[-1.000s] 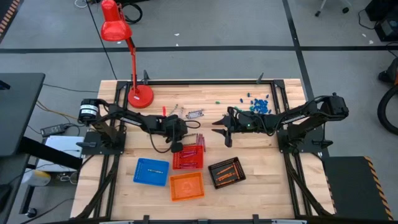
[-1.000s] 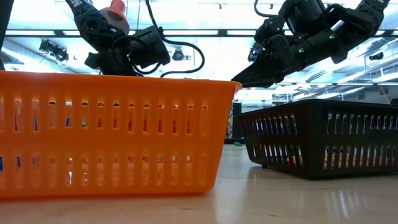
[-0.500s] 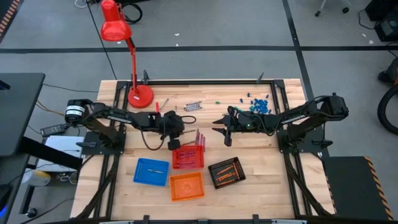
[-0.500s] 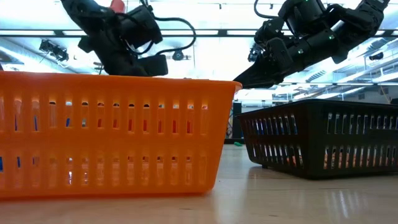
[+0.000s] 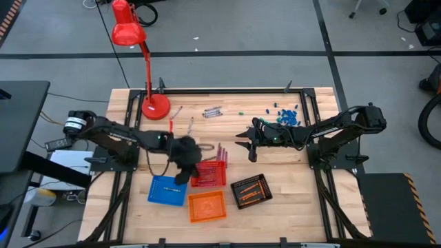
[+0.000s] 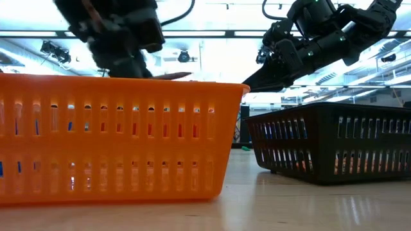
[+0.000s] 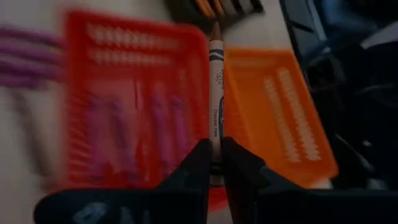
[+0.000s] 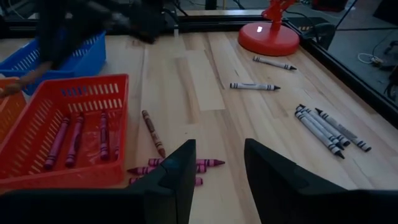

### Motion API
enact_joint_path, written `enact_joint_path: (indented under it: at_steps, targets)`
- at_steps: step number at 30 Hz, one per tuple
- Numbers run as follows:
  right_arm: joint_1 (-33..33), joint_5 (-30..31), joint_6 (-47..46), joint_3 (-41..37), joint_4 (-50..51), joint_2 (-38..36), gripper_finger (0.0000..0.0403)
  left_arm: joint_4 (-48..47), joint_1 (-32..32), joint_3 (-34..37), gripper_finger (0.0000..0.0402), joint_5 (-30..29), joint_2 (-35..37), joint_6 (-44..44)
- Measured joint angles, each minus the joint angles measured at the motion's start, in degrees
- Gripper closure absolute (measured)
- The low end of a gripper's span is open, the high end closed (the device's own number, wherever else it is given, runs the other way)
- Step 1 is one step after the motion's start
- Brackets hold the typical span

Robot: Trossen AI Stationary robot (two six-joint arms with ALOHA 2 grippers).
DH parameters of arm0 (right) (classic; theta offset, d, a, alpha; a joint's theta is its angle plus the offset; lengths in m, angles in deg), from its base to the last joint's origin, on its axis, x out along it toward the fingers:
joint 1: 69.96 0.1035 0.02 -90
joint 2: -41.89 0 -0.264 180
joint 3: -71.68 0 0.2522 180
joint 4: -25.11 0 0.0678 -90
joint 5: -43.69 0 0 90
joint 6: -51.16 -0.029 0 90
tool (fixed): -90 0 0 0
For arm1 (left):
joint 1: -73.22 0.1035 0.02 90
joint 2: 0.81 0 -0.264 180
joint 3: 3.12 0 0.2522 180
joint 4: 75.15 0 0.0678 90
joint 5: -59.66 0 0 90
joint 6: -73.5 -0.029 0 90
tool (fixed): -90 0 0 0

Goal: Sort crayons
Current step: Put the brown crayon into the orange bin

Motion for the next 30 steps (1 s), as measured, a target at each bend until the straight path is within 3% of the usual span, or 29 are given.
enact_joint_path:
  at_steps: [6,10,16,23,30]
  targets:
    - [0.0,0.0,-0.8,0.0,-0.1,0.0,0.0262,5.2,-8.8,0.0,0.0363,-0.7,-0.5,12.9]
    - [0.0,0.0,-1.6,0.0,-0.1,0.0,0.0262,8.2,-13.8,0.0,0.0363,-5.5,-2.6,17.7]
    - [0.0,0.0,-2.8,0.0,0.1,0.0,0.0262,9.3,-16.7,0.0,0.0363,-8.6,-8.0,23.6]
    - [0.0,-0.1,-2.8,0.0,-0.1,0.0,0.0262,9.5,-16.7,-2.2,0.0356,-8.5,-10.9,23.2]
    - [0.0,-0.2,-2.4,0.0,0.6,0.0,0.0262,8.6,-16.4,-2.4,0.0279,-6.9,-10.8,19.8]
